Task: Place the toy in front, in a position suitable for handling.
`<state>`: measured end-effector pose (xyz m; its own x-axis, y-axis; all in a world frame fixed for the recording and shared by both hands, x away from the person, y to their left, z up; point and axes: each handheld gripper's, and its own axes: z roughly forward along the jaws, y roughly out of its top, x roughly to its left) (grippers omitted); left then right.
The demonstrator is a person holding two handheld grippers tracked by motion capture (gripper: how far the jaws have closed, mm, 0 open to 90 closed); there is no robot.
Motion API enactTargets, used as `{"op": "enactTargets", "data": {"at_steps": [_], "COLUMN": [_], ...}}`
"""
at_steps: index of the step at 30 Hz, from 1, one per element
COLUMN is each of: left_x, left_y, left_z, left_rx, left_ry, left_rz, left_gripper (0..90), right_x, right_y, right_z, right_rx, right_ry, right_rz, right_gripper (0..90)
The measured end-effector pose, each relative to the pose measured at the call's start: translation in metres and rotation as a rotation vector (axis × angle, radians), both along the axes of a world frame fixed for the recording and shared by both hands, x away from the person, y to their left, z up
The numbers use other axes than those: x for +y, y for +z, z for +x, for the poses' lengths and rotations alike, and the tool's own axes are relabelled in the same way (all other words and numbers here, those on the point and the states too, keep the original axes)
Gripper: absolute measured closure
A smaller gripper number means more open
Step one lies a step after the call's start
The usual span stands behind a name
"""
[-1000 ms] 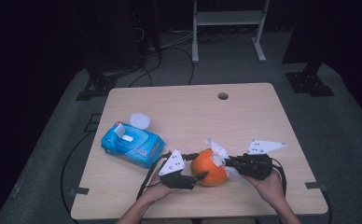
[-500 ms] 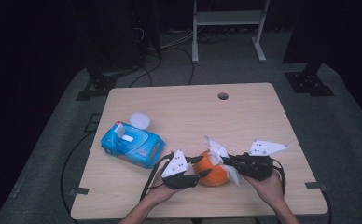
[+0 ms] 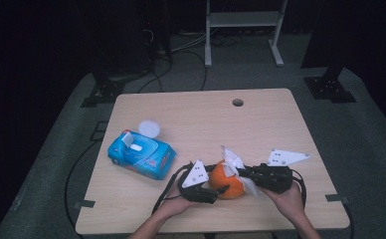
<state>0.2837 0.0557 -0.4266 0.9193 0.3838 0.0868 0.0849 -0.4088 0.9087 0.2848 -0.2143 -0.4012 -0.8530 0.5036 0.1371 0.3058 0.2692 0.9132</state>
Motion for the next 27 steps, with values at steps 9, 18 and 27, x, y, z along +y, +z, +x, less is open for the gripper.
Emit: {"op": "enactTargets", "data": {"at_steps": [9, 18, 27], "left_x": [0.009, 0.001, 0.013], "left_y": [0.010, 0.006, -0.001], "left_z": [-0.003, -0.003, 0.008], "left_rx": [0.045, 0.013, 0.057], "left_ry": [0.033, 0.021, -0.057], "left_rz": [0.042, 0.001, -0.067], "left_gripper": [38.9, 34.1, 26.7], "right_x": [0.008, 0.017, 0.016], "right_y": [-0.005, 0.007, -0.002], "right_z": [-0.001, -0.009, -0.002], "right_rx": [0.001, -0.050, 0.020], "right_ry": [0.009, 0.027, 0.083], "right_rz": [-0.037, -0.040, -0.003], "right_gripper": [85.4, 85.4, 85.5]}}
